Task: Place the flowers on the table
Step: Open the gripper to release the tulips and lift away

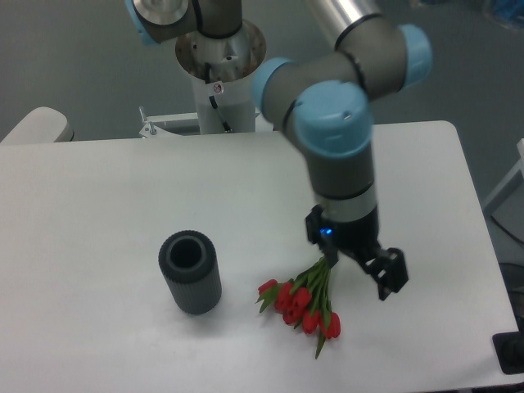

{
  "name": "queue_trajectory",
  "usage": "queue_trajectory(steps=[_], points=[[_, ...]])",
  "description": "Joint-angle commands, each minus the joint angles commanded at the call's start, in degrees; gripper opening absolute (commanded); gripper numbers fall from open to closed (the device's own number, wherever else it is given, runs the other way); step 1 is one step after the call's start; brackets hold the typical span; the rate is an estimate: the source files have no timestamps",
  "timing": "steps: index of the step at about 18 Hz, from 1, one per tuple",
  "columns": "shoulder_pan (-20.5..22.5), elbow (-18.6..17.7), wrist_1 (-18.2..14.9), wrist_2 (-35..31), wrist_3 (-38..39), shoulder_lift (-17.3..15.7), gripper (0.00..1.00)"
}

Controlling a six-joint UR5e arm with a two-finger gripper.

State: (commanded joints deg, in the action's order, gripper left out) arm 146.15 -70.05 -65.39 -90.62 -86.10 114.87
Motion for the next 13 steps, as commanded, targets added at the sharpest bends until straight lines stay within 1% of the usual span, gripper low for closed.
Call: queue_trajectory(steps=[2, 4, 6, 8, 13], points=[[3.2, 0.0, -1.9, 3.3, -6.0, -0.4, 1.00], [5.1, -0.2, -2.1, 4.3, -10.6, -0.5, 1.00], [5.8, -0.3, -2.0, 4.5, -13.5, -0.4, 1.00], [6.1, -0.4, -1.7, 4.5, -14.8, -0.3, 1.00], [6.0, -0.9, -1.6, 4.5, -14.9, -0.3, 1.00]])
